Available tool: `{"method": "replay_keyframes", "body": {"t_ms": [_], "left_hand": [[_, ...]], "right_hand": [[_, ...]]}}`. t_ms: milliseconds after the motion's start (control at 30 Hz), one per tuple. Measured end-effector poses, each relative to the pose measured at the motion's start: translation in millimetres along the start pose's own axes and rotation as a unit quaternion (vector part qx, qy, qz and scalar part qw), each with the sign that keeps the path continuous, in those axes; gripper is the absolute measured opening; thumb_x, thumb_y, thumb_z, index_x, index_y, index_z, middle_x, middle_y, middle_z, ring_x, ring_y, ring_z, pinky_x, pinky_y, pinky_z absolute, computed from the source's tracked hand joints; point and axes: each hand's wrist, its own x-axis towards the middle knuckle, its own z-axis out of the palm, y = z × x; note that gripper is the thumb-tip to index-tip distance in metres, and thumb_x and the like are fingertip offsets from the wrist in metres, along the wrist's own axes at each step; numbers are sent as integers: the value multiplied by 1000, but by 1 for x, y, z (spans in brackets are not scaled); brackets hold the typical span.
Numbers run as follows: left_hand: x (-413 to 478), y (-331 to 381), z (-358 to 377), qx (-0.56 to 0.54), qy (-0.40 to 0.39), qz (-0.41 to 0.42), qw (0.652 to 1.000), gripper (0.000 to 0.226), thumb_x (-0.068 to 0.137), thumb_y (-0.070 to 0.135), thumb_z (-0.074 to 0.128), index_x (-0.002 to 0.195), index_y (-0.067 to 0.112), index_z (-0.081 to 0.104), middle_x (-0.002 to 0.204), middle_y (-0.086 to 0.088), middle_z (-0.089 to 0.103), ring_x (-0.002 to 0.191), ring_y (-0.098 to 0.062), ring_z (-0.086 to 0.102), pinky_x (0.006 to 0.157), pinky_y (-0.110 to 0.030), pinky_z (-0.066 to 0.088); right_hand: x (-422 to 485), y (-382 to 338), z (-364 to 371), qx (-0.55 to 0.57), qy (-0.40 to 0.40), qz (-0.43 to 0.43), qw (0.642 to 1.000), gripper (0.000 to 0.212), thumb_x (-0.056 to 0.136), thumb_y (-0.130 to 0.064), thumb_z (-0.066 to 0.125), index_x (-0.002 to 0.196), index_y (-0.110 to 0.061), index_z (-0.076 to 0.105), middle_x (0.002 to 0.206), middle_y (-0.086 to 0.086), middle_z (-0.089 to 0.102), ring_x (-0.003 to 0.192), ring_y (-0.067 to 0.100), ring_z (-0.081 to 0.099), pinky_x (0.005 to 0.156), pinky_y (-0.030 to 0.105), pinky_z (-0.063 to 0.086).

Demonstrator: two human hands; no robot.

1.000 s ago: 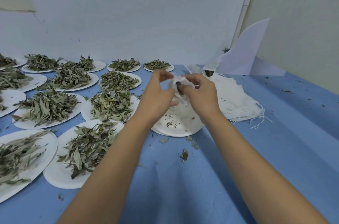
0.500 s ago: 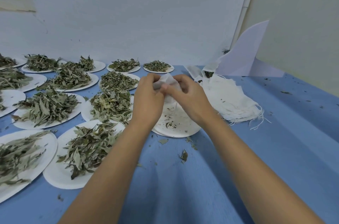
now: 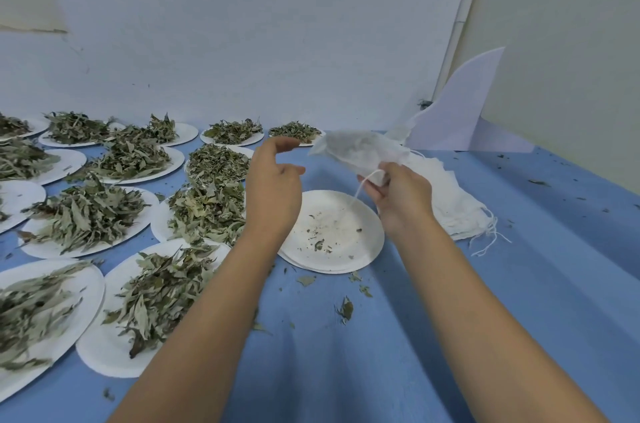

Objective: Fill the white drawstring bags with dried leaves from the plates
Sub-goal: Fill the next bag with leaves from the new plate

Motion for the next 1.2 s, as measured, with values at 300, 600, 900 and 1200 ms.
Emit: {"method": "replay_keyframes", "body": {"t_ms": [300,600,900,1200], "left_hand": [[39,-10,20,-90,71,-170,979,29,93,-4,35,99,16,56,92,11,55,66,-2,61,63,-26,46],[67,-18,36,-109,79,-203,970,29,93,-3,35,94,16,57,85,10,56,62,-2,60,55,-20,42],[48,-7,20,-126,72,-230,962,28,92,-3,35,99,12,57,89,4,57,65,-5,60,55,-20,42],[21,-5,-2,-65,-11,-220,973,26,93,-1,39,86,14,60,93,-2,62,70,-11,61,60,-22,46]], "right_hand": [[68,4,36,33,35,112,993,18,87,13,43,89,-2,53,76,10,50,58,15,43,37,13,42],[133,23,66,164,67,211,961,28,103,-10,27,109,-7,54,107,7,55,95,22,57,64,23,51],[67,6,63,-33,4,80,996,26,98,3,35,117,7,52,119,24,57,105,32,60,89,30,49],[15,19,30,-397,-207,-62,892,19,90,1,50,97,-5,67,79,2,67,60,9,58,55,12,50]]}}
